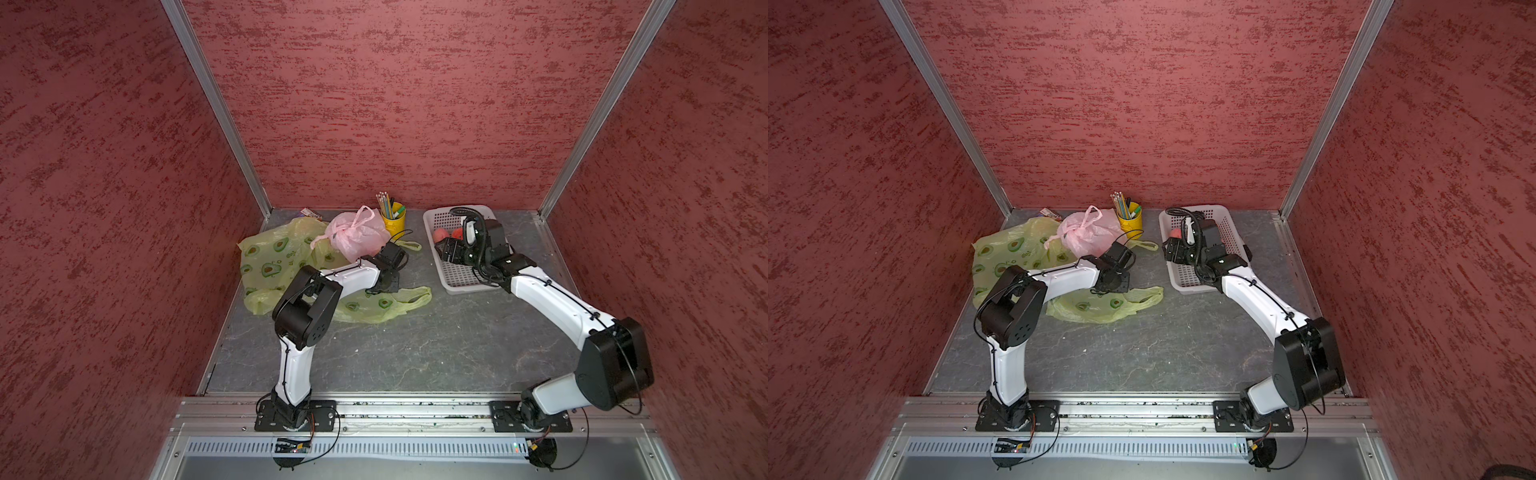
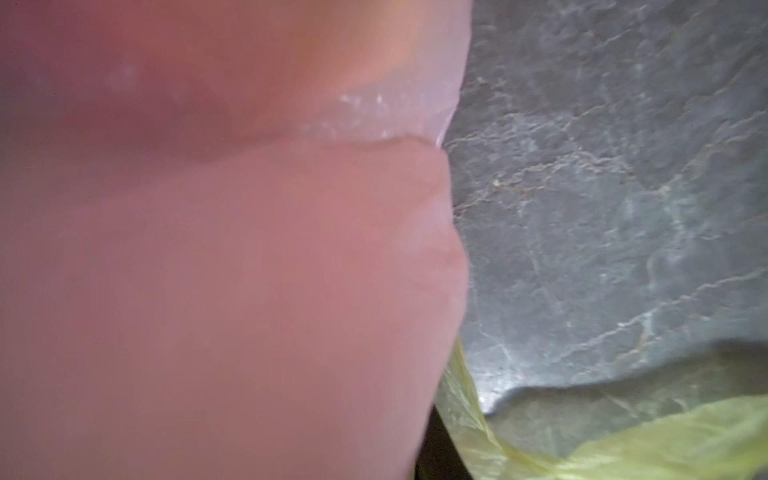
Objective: Place the peach into a plastic bag & tie a knot
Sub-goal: Move the basket to the center of the board.
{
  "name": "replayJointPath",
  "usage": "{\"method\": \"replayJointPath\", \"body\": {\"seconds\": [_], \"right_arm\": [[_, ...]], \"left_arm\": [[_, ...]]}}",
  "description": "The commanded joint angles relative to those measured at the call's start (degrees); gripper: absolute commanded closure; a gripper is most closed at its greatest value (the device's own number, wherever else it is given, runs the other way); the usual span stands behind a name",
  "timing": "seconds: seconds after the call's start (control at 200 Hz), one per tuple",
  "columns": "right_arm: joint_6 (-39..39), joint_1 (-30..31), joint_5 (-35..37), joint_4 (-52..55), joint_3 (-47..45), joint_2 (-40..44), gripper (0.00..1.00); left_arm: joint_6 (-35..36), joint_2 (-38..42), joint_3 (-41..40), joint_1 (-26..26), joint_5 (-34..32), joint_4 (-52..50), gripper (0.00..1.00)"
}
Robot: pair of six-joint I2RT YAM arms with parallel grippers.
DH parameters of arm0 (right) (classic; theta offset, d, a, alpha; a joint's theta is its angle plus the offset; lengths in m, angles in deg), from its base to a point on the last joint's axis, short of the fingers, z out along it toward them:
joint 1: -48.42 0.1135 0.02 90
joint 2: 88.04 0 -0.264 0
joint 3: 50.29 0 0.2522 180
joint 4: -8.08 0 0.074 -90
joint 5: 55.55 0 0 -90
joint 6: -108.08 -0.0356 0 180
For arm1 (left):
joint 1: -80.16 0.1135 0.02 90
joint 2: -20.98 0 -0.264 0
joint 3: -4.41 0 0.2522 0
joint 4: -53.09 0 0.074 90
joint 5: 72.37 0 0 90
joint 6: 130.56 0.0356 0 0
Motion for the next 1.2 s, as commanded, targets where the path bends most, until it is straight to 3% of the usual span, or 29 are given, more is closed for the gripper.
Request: {"method": "replayJointPath", "body": {"seconds": [0.0,0.175,0.401,0.646,0.841,1.107,1.192], "right_arm": [[1.1,-1.5,2.5,-0.5,-1.3,-1.2,0.14],[2.6,-2.7,5.2,0.6,-4.0,-3.9,0.14],[1.7,-2.7,6.9,-0.4,-10.0,-3.6,0.14],[-2.0,-2.7,5.4,-1.3,-18.0,3.1,0.16],[-4.2,-2.7,4.2,0.4,-22.3,10.2,0.16],[-3.4,-2.7,2.4,6.4,-16.1,17.2,0.08],[-3.6,-2.7,-1.1,7.0,-13.1,19.1,0.08]], "left_arm": [[1.3,3.2,-1.2,0.8,4.8,0.8,1.0],[5.0,17.6,-3.1,0.5,11.5,-5.6,1.0],[9.0,31.6,1.4,1.1,20.5,-15.2,1.0],[10.7,35.5,5.9,1.5,27.7,-17.4,1.0],[10.9,36.2,1.1,1.8,33.4,-12.7,1.0],[9.9,40.9,-9.6,0.3,41.2,-6.0,1.0],[9.1,44.0,-13.0,0.1,42.1,-3.8,1.0]]}}
